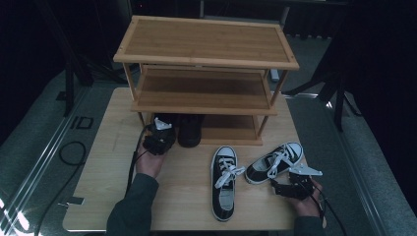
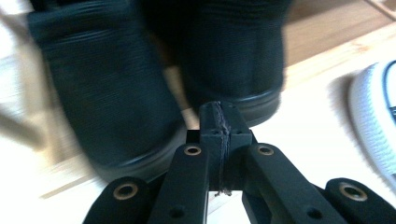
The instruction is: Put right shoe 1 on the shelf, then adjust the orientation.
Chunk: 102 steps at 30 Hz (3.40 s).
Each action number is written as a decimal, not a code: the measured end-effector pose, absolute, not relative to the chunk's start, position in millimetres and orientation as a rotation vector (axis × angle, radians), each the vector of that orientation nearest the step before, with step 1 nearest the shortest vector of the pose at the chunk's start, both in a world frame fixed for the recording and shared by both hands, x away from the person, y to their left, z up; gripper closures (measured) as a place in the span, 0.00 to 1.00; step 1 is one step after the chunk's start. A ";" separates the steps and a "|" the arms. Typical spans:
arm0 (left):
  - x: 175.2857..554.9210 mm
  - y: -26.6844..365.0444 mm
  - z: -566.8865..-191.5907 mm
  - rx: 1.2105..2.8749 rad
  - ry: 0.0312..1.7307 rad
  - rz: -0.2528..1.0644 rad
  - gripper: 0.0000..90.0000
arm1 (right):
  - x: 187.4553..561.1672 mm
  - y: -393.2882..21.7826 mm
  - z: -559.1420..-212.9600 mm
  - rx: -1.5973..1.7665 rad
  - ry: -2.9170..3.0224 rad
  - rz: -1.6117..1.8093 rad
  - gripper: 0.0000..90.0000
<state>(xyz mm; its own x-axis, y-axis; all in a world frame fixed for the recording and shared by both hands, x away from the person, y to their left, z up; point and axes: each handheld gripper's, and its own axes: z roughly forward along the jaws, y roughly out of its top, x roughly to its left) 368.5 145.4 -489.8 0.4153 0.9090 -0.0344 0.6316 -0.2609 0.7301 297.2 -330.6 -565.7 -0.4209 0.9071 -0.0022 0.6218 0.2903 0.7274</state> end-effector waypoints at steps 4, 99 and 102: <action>361.8 166.8 -489.9 1.980 1.348 0.553 0.99 | 297.2 -330.6 -565.7 1.370 2.148 0.925 0.15; 345.7 193.0 -551.8 1.998 1.388 0.436 0.65 | 264.7 -299.9 -530.1 1.154 2.323 1.075 0.99; 345.9 192.8 -552.1 1.999 1.388 0.436 0.65 | 263.8 -293.5 -527.1 1.121 2.329 1.075 1.00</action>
<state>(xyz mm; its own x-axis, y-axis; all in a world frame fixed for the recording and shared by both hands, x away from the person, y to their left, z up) 345.9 192.8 -552.1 0.3822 0.9192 -0.0943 0.7005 -0.2217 0.6784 263.8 -293.5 -527.1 -0.6308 0.7757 0.0193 0.5180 0.4024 0.7548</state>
